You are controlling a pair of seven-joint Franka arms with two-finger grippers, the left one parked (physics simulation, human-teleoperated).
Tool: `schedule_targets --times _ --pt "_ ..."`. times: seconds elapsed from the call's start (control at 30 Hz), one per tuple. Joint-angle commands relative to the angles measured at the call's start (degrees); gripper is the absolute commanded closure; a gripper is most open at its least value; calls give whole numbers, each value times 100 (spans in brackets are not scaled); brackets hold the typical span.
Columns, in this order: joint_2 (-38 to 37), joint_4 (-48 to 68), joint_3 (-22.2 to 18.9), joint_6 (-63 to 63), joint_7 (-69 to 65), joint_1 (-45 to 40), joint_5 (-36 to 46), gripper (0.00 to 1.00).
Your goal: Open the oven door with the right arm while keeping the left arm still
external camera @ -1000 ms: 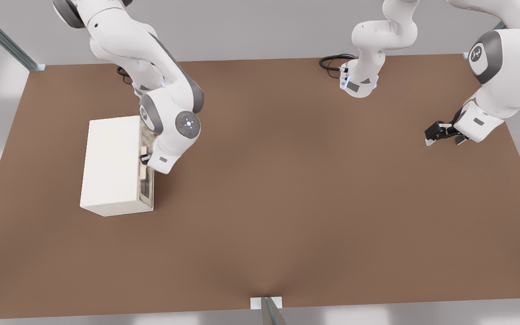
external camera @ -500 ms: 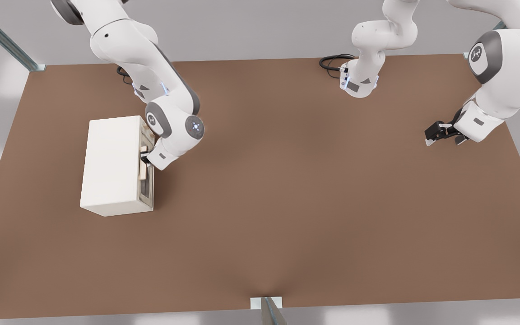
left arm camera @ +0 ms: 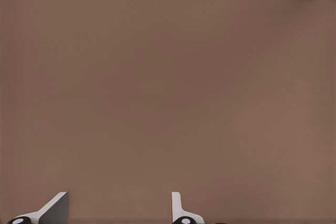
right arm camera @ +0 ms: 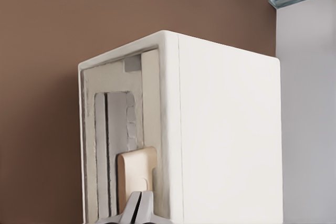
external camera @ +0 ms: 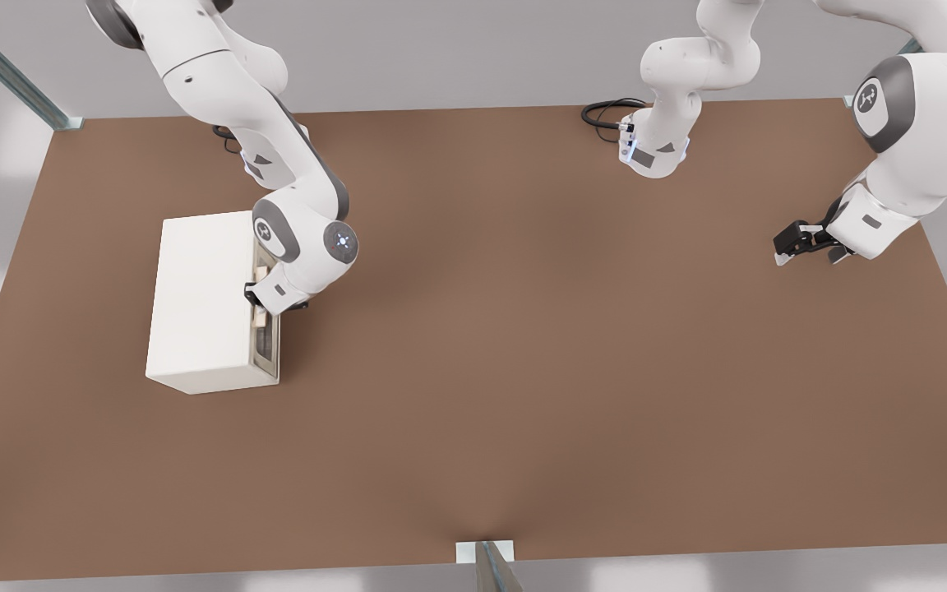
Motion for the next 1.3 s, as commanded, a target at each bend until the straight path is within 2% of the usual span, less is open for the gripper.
schedule_targets --times 0.0,0.33,0.37,0.43,0.47,0.5,0.53,0.57,0.6,0.63,0.7,0.73,0.8,0.83,0.87,0.9,0.93,0.97,1.27 --pt "-1 0 1 86 765 -3 -14 100" --pt "52 -26 10 60 853 -3 -23 100" --pt "61 -9 203 -1 1151 24 30 100" --pt "306 597 1204 -739 2039 50 891 100" --pt "684 1115 1750 -1074 2663 59 1067 100" --pt "957 1608 1987 -1302 2962 59 1374 100" --pt "1019 1793 1988 -1399 2849 24 1392 100" --pt "1010 1907 1970 -1408 1954 -274 1506 73" --pt "1010 2240 1979 -1469 1066 -573 1814 11" --pt "1010 2627 1970 -1496 -68 -907 2183 0" --pt "1010 3331 1970 -1689 -2037 -1382 2289 0" --pt "1019 3656 1961 -1829 -2503 -1409 2315 0" --pt "1027 4262 1576 -2312 -3408 -1391 2727 0" --pt "870 4456 531 -2559 -4252 -997 3308 0" --pt "413 4412 -1148 -2577 -5035 22 3791 0" --pt "-149 3947 -1607 -2542 -5097 226 3862 0" --pt "-431 3832 -1450 -2586 -5097 -335 3844 0" --pt "-476 3814 -1106 -2533 -5097 -829 3836 0" --pt "-168 4184 -1124 -2524 -5080 -1233 3748 0"
